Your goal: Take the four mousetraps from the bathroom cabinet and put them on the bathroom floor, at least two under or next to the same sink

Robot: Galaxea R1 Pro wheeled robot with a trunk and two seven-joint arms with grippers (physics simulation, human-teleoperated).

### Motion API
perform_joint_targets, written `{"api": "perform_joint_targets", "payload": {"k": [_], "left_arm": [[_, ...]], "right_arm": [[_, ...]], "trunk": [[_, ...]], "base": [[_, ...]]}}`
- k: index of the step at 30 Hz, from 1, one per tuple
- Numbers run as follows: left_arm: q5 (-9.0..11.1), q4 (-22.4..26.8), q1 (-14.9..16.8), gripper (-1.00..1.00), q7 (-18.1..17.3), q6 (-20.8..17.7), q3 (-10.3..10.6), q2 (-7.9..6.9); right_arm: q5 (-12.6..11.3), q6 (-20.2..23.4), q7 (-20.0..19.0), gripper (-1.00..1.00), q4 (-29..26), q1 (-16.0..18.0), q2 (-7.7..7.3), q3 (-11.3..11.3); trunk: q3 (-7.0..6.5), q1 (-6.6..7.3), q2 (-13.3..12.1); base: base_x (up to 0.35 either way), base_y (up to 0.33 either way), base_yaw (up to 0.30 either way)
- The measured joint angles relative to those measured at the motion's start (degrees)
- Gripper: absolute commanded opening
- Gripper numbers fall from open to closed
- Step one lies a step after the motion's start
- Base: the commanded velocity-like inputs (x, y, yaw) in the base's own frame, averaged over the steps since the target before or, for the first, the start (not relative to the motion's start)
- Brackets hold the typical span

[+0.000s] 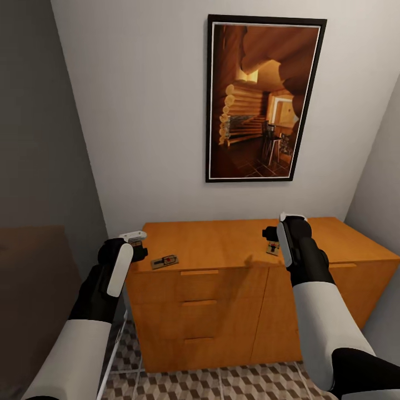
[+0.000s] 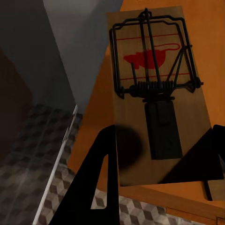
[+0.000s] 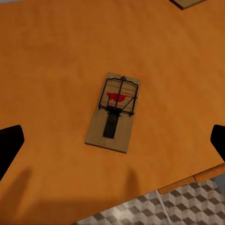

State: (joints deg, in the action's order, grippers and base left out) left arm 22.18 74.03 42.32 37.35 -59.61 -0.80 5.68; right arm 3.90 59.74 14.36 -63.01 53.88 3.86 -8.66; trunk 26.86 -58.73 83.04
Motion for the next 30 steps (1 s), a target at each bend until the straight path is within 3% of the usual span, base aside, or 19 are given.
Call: {"api": "perform_joint_targets", "payload": {"k": [15,30], "left_arm": [[0.0,0.0,0.0,-1.0,-0.1,0.0,0.0,0.08],[-0.1,-0.4,0.0,-1.0,-0.2,0.1,0.0,0.07]], "right_arm": [[0.2,0.0,0.2,1.0,5.7,2.6,0.02,0.1],[0.2,0.0,0.2,1.0,6.8,3.0,0.05,0.1]], "trunk": [[0.0,0.0,0.0],[0.0,0.0,0.0]], "base": [[0.0,0.0,0.0],[0.027,0.0,0.0]]}}
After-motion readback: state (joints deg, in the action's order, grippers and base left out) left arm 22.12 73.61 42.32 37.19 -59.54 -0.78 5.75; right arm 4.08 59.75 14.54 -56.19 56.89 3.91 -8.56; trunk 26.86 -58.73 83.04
